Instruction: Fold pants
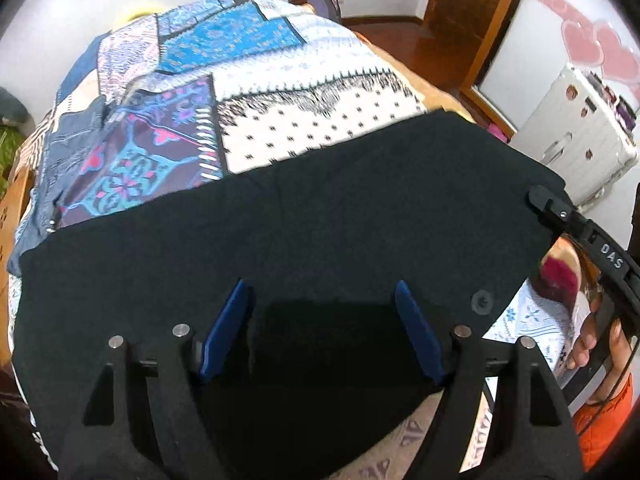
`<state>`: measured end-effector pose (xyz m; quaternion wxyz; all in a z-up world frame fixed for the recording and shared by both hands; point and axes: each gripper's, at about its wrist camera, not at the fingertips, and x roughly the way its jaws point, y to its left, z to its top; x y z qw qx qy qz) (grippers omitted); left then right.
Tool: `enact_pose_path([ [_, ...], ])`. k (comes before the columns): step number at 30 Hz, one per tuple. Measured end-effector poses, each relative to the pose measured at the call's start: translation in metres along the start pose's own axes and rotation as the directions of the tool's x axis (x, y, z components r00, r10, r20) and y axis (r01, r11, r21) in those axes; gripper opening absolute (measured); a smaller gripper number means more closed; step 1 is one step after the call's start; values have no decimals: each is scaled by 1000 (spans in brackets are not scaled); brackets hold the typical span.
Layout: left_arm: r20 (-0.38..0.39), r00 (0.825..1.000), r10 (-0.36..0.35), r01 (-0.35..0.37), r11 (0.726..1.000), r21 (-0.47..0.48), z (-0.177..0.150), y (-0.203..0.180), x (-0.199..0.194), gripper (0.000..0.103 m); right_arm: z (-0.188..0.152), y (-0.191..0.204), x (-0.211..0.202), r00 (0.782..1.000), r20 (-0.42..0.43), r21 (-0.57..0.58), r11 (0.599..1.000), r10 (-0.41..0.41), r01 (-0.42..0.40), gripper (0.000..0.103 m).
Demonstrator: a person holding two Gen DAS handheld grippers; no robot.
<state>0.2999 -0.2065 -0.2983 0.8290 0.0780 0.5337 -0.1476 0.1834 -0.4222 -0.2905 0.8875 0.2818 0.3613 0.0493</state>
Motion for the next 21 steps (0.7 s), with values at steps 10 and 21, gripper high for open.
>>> enact_pose_path([
  [10,168,986,23,-16,999,-44,-9,31,-77,76,28,75,-35,988,83,-139,983,130,-118,8],
  [21,296,955,-5,38,994,-106,-37,89,-150,76,23,175,-26,961,61,-290,926,271,-243,8],
])
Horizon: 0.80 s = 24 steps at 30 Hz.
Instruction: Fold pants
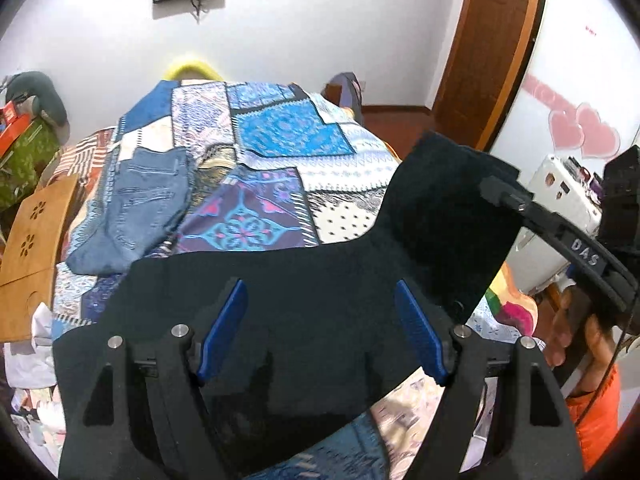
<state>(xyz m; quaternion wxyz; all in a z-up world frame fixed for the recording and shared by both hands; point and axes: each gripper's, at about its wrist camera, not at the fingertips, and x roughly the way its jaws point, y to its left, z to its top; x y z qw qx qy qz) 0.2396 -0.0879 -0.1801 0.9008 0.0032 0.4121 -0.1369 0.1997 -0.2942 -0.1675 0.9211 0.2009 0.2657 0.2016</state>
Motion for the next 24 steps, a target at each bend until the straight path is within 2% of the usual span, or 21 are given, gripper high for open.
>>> enact_pose_path([
  [5,21,1000,23,-22,999,-38,-8,32,-16,76,-10,31,22,997,-47,-45,997,56,-58,8],
  [9,19,999,41,-40,996,-85,-18,58,-22,76,-29,58,49,986,-133,-85,990,100,-112,8],
  [12,13,998,56,-54,992,-112,-27,74,-22,76,-56,74,76,958,-253,-96,981,138,-166,8],
  [17,-33,997,66,-70,987,-147,-40,92,-11,76,-108,88,102,901,-416,-143,970,121,-196,9],
  [22,-50,995,82,-88,984,-153,-46,96,-2,76,-123,82,104,885,-453,-153,969,104,-192,13],
  [24,-54,995,80,-87,984,-156,-45,95,1,76,-123,81,105,869,-482,-141,970,108,-199,13],
])
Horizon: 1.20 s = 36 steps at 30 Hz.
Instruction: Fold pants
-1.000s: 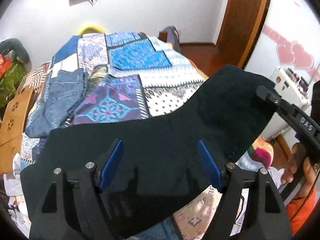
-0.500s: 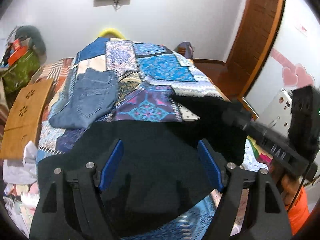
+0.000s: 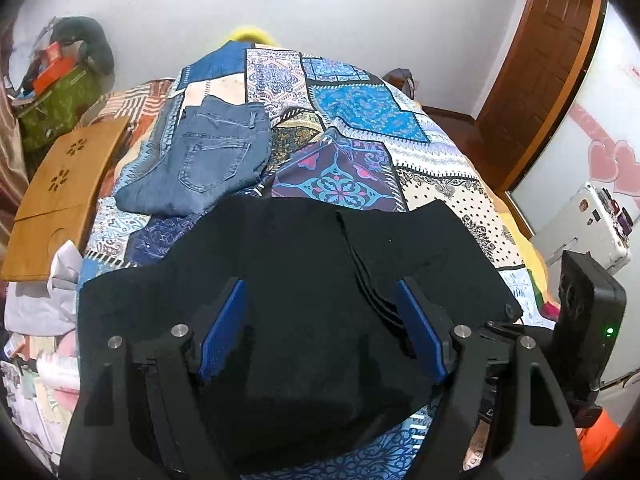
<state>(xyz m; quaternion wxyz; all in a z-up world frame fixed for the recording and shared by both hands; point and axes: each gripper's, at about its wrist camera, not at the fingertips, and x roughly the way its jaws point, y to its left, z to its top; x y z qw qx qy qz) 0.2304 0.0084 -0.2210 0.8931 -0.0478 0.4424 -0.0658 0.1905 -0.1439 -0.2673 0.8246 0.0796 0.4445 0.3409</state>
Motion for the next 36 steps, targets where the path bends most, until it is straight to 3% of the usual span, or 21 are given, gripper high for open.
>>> enact_pose_path([
  [3,-9,1000,-2,2,1000,2,2,-4,4,76,-1,3,-6,1000,-2,-14,1000,4,-4,17],
  [7,-39,999,-14,14,1000,16,6,-13,13,76,-2,0,-17,1000,-20,-9,1000,18,-18,46],
  [11,-72,996,-46,49,998,40,9,-25,25,76,-2,-9,-42,999,39,-20,999,-32,32,48],
  [16,-159,985,-69,75,997,33,7,-36,53,76,-3,-33,-72,972,113,-61,975,-206,214,48],
  [23,-255,962,-95,89,995,-33,6,-37,95,70,-11,-77,-81,970,109,57,976,-216,211,48],
  [27,-247,960,-129,108,990,-96,12,-34,110,68,-18,-88,-78,973,108,94,977,-202,192,48],
  [29,-237,967,-93,78,994,-70,15,-39,115,43,-22,-91,-78,975,105,102,977,-196,185,48],
  [31,-227,974,-8,4,1000,-20,17,-45,119,24,-24,-94,-77,977,106,111,978,-186,174,48],
  [36,-148,984,96,-81,991,104,11,-66,105,12,-23,-98,-83,975,120,118,978,-186,172,48],
])
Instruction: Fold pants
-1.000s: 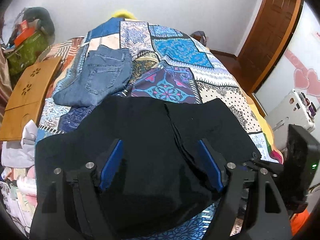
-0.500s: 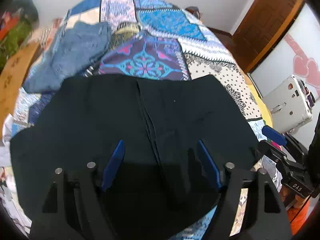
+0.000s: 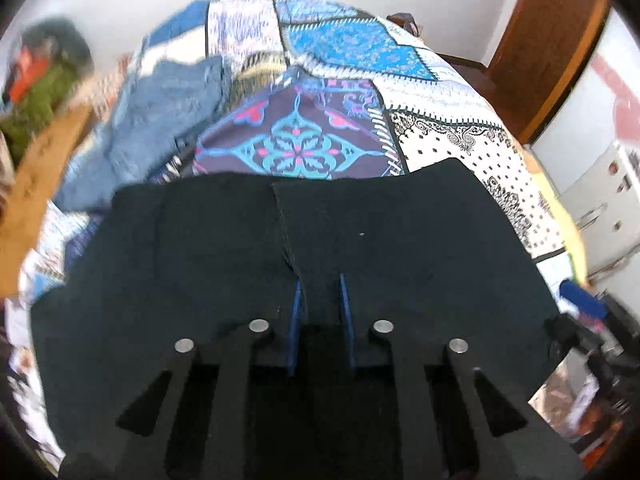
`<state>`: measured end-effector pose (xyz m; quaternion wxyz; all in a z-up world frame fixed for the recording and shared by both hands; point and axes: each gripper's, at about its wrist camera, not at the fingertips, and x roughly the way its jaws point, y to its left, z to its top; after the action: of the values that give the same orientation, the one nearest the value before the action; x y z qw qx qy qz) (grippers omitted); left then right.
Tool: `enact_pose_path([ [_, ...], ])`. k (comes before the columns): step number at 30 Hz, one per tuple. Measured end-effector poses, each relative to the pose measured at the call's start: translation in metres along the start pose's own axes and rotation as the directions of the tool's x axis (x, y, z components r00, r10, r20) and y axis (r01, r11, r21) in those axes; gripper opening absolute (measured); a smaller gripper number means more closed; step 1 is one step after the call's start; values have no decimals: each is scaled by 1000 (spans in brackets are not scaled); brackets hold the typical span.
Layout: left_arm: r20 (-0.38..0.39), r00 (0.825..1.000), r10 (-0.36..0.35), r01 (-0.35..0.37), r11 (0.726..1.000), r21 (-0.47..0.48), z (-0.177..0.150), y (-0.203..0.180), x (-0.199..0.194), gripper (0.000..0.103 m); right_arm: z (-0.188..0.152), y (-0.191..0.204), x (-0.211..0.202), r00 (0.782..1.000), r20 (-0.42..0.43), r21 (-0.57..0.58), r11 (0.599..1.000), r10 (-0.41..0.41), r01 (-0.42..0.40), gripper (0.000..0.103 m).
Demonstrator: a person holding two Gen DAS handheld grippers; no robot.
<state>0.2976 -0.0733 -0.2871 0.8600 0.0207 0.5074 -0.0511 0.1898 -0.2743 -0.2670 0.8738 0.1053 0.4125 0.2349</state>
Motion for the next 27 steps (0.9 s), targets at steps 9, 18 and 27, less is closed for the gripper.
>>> enact_pose_path([
  [9,133,991,-18,17,1000,12,2,12,-56,4,14,8,-14,999,48,-33,999,-10,12,48],
  [18,-20,998,-63,61,995,-84,-11,55,-25,6,29,30,4,999,49,-68,998,11,-7,48],
  [27,33,999,-21,22,999,-25,-11,52,-44,16,14,28,48,993,-121,-95,995,-3,-9,51],
])
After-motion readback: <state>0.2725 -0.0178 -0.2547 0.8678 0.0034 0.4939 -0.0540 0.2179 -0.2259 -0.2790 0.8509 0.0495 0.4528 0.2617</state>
